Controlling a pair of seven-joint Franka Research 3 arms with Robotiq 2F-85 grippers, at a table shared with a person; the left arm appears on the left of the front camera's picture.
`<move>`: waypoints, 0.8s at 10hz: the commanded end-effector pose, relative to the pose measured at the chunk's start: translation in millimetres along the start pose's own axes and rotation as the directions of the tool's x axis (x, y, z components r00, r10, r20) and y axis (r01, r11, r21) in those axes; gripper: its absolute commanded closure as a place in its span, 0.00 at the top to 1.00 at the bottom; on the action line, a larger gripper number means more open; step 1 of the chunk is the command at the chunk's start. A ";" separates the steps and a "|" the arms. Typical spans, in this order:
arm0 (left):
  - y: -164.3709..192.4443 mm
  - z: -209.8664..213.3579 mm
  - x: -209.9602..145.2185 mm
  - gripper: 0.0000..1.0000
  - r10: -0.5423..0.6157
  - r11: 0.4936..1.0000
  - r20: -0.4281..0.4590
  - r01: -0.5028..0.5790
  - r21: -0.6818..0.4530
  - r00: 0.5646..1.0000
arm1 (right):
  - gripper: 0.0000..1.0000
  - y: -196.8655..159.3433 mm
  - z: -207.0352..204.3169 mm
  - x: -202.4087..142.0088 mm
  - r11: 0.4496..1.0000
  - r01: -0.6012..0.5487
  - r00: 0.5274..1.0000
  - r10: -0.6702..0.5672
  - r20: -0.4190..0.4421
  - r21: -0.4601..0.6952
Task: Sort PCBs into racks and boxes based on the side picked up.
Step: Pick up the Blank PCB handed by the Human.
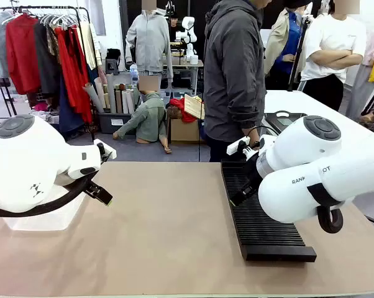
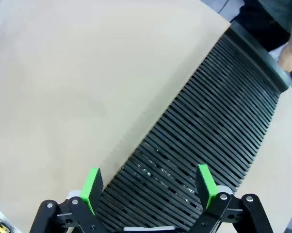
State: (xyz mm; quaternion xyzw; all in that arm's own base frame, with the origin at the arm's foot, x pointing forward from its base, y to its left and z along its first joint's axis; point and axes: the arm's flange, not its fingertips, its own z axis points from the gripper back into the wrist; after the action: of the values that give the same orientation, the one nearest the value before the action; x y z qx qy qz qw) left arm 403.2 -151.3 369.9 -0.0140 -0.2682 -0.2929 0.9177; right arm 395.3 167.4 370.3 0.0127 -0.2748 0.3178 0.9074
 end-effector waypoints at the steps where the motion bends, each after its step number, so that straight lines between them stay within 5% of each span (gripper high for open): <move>1: 0.0 0.1 0.1 1.00 0.000 1.000 0.000 0.000 0.000 1.000 | 1.00 0.0 0.0 0.0 1.000 0.000 1.000 0.000 0.000 0.000; 8: 0.0 0.0 0.0 1.00 0.000 1.000 0.000 0.000 0.000 1.000 | 1.00 0.1 0.0 0.0 1.000 0.000 1.000 0.000 0.000 0.000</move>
State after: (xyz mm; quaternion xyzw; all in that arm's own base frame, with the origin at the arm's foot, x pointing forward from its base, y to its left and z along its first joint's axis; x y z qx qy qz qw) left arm 403.2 -151.4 369.9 -0.0140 -0.2682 -0.2929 0.9177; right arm 395.3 167.4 370.2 0.0125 -0.2747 0.3179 0.9074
